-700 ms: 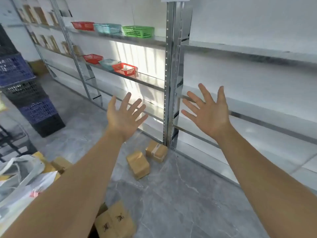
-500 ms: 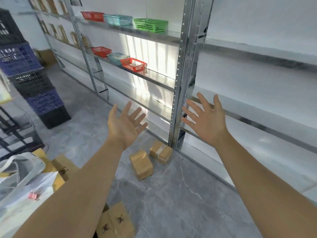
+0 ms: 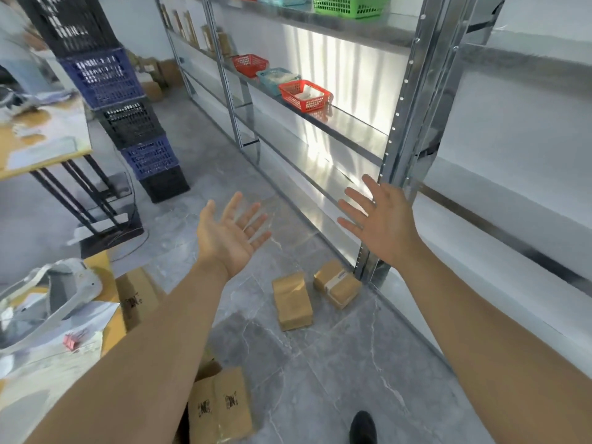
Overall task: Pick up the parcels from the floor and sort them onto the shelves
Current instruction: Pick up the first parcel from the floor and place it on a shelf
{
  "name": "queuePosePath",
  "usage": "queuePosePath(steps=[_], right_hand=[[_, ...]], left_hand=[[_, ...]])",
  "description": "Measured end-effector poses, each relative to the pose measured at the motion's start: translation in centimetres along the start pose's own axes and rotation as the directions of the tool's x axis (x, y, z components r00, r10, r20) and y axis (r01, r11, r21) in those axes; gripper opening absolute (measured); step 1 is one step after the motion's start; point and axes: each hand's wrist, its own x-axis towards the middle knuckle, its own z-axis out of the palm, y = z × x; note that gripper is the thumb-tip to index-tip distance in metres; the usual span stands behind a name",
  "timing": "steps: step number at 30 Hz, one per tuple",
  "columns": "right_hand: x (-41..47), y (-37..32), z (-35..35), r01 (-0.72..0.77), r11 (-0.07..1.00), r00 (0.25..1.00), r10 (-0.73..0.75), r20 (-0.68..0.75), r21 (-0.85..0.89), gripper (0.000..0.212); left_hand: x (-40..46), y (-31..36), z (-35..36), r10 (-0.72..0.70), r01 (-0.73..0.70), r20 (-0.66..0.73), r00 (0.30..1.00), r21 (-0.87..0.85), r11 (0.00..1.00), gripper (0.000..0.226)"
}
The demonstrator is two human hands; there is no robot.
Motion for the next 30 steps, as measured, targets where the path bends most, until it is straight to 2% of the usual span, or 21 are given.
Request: queuePosePath(steps=[8, 15, 18, 23, 28, 30], right_hand=[[10.5, -1.1, -3.6, -0.153, 0.986, 0.986, 0.156, 0.053, -0.063, 0.054], [16.8, 2.1, -3.2, -0.248, 0.956, 0.956, 0.268, 0.118, -0.158, 0.054], [19.6, 3.9, -3.0, -0.278, 0.942, 0.950, 0.299, 0.093, -0.189, 0.052], [24.3, 6.8, -3.1, -0.297, 0.935, 0.951, 0.307, 0.023, -0.194, 0.047], [29.5, 11.6, -5.0, -0.345, 0.919, 0.938, 0.347, -0.021, -0.192, 0.048], [31.5, 14.0, -5.8, -0.369, 0.905, 0.927, 0.375, -0.010, -0.214, 0.056]], left_hand=[[5.5, -3.7, 2.5, 0.011, -0.015, -0.103, 0.995, -0.030, 0.999, 0.065], [10.0, -4.6, -0.1, 0.015, -0.025, -0.211, 0.977, -0.043, 0.999, 0.068], [12.8, -5.1, -2.1, -0.003, -0.013, -0.257, 0.966, -0.059, 0.998, 0.068], [18.1, -5.9, -5.2, -0.074, 0.058, -0.256, 0.964, -0.067, 0.996, 0.066], [23.8, -8.0, -8.6, -0.114, 0.089, -0.291, 0.950, -0.096, 0.991, 0.066], [26.1, -9.6, -10.2, -0.134, 0.105, -0.310, 0.941, -0.107, 0.989, 0.066]])
